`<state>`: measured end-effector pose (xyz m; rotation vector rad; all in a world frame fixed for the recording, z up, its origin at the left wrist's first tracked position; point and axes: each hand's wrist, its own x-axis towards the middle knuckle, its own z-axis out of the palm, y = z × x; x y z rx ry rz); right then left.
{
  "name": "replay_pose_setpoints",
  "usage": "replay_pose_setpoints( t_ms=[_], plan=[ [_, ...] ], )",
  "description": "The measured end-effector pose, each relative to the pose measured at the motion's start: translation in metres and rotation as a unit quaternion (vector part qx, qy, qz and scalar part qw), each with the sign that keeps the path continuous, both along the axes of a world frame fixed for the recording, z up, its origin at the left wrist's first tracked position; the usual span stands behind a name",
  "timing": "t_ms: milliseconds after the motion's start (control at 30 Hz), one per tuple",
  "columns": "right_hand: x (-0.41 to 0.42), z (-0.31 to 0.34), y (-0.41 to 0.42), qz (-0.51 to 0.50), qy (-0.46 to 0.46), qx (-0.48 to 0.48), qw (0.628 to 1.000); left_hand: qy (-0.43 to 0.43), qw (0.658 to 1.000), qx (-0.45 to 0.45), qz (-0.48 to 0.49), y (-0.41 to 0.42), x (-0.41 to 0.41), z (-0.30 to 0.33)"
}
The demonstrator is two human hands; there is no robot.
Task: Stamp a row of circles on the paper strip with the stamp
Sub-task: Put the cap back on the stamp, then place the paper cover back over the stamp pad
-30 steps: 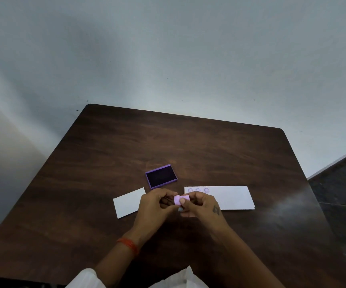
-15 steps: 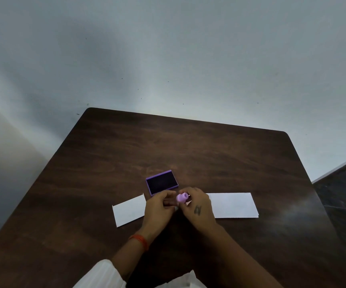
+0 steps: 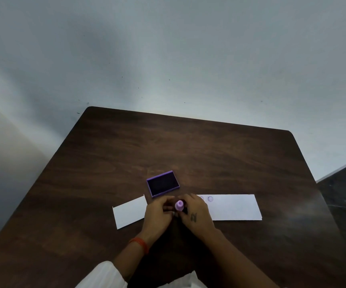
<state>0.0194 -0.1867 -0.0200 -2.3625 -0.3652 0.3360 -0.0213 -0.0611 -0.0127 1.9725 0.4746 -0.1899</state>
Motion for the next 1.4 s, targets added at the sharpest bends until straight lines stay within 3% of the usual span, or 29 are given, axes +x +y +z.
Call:
replay_pose_setpoints(
  t_ms=[200,433,667,1000,1400],
  plan=[
    [0.0,0.02,-0.006,-0.091,-0.037,0.062,0.993,-0.056,0.997,0.029,0.034,0.011,-0.007,0.01],
    [-0.001,0.039,0.025,-0.038,-0.068,0.105,0.991,-0.166,0.97,0.102,0.144,0.044,-0.021,0.023],
    [-0.016,0.019,0.062,0.006,-0.032,0.039,0.999,-0.079,0.955,0.162,0.235,0.071,-0.045,0.015],
    [-0.03,-0.001,0.081,0.041,-0.005,-0.037,0.998,0.063,0.961,0.09,0.255,0.068,-0.054,0.003],
    [-0.035,0.002,0.074,-0.049,0.043,0.051,0.997,0.071,0.955,0.074,0.277,0.062,-0.048,0.006]
  ],
)
